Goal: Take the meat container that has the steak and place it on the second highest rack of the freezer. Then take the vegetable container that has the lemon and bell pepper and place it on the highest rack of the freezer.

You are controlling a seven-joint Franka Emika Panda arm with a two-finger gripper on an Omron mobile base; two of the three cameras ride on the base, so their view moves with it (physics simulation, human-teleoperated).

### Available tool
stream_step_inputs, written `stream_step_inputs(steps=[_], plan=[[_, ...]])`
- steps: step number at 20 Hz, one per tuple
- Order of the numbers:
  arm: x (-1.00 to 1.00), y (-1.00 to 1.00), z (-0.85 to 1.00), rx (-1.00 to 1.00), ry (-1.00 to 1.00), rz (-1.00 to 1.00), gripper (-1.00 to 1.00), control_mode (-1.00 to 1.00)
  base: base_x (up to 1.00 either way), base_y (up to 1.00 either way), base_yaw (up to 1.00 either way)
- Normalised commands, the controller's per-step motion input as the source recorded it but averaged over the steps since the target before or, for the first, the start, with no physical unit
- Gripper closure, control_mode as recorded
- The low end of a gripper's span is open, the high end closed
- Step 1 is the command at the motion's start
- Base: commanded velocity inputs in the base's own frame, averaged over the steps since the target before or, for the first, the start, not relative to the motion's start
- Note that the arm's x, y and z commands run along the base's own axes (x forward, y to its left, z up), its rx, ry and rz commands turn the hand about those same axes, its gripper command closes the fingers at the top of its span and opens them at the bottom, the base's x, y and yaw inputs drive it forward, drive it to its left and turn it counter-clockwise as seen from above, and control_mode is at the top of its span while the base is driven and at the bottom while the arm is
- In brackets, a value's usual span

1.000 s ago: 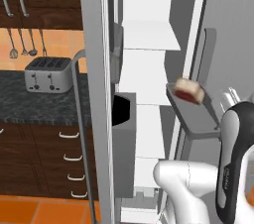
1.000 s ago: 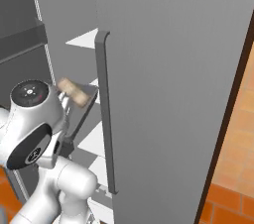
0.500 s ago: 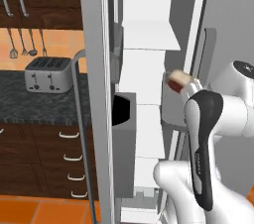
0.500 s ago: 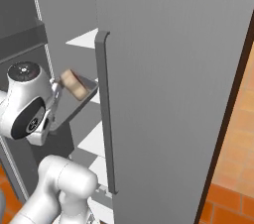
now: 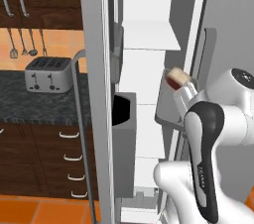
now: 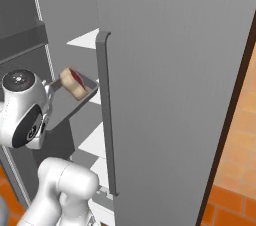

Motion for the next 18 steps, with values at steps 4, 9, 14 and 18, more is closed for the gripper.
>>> stream_step_inputs(steps=[4,9,14,18], plan=[[-0.29,0.00,0.00,0.00,-0.06,0.12,1.00,-1.00,0.00,0.00,0.00],[-0.36,-0.03,0.03,0.00,-0.07,0.08,1.00,-1.00,0.00,0.00,0.00],[0.45,-0.37,0.14,-0.01,0.01,0.00,1.00,-1.00,0.00,0.00,0.00],[0.77,-0.29,0.03,0.00,0.01,0.00,1.00,-1.00,0.00,0.00,0.00]])
